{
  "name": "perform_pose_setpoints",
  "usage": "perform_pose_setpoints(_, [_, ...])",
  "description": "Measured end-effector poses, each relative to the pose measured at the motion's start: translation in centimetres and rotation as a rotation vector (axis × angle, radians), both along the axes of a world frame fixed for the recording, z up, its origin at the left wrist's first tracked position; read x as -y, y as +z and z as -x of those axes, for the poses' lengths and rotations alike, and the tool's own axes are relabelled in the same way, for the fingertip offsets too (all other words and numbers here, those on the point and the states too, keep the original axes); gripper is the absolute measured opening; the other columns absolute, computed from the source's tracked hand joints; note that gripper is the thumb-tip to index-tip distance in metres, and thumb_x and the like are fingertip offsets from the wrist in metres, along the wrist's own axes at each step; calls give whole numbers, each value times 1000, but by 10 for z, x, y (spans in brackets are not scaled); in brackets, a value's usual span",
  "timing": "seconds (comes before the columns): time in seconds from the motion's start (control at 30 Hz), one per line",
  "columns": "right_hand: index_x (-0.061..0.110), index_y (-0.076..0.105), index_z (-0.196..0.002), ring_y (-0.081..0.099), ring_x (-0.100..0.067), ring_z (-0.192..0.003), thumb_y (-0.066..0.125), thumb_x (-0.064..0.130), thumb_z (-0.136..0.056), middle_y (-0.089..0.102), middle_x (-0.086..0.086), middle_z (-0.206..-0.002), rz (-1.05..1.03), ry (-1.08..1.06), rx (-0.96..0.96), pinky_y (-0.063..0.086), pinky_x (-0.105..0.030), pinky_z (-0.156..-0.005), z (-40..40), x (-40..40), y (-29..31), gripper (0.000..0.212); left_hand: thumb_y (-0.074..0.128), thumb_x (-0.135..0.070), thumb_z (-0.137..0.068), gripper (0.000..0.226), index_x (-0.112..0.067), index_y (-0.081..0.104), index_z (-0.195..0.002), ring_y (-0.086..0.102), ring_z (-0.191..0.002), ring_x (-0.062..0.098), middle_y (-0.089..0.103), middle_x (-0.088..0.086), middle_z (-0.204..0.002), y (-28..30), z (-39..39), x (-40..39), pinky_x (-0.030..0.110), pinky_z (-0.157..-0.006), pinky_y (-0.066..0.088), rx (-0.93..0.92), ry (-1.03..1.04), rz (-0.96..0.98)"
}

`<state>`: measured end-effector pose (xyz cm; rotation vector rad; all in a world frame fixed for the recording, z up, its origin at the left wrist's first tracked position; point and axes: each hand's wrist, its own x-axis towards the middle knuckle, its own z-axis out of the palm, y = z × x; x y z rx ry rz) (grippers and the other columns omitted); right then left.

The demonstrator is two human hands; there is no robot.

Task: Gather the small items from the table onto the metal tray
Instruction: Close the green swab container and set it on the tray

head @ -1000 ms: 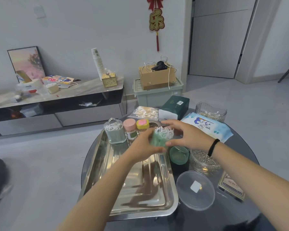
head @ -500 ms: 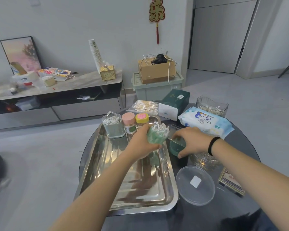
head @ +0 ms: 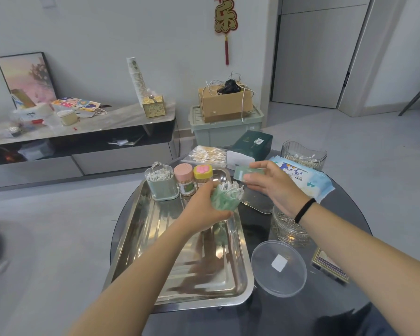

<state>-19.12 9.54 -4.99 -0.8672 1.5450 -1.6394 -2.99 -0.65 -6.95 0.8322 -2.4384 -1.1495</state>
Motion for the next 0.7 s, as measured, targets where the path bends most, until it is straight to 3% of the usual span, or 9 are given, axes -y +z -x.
perform_pose_setpoints(0.07, [19,52,-103,60,-20,-106,71,22,-76,57,-9,-121,-21,-63,-30,49,-33,-92,-5,2,-1,34,79,-24,-65,68,-23,43,-122,63,-95,13,60,-4,-110,-1,-1,0,29,-80,56,10,-2,-15])
perform_pose_setpoints(0.13, [16,50,-107,58,-16,-106,73,29,-75,57,-4,-119,-38,-84,-94,47,-29,-89,-9,2,-1,42,79,-26,-64,65,-25,43,-119,64,-94,12,61,-5,-109,-1,-1,-1,31,-81,56,9,-2,-16])
perform_pose_setpoints(0.23, [15,46,-108,59,-10,-101,72,25,-76,54,-2,-119,-31,-8,-158,50,-17,-76,-18,3,-2,43,79,-28,-64,60,-29,44,-113,64,-90,9,62,-7,-105,0,-1,-2,28,-76,57,-8,-6,-19])
perform_pose_setpoints(0.4, [28,46,-125,60,-9,-104,69,21,-79,53,10,-118,-26,105,-226,53,-22,-83,-22,-2,-4,52,79,-29,-65,56,-30,46,-111,63,-84,3,61,-12,-98,4,-4,-4,13,-62,50,-48,0,-37])
perform_pose_setpoints(0.57, [27,52,-125,66,-3,-92,68,24,-81,58,19,-107,63,27,-206,54,-18,-76,-23,-2,0,47,80,-30,-65,61,-26,46,-116,63,-90,8,62,-6,-106,4,-5,-1,21,-73,53,-67,15,-63])
perform_pose_setpoints(0.7, [27,50,-126,65,-8,-97,67,24,-82,56,19,-110,51,32,-242,54,-17,-76,-22,-2,-1,47,80,-30,-64,61,-29,44,-114,63,-89,5,61,-8,-104,4,-4,-3,16,-68,53,-68,6,-29])
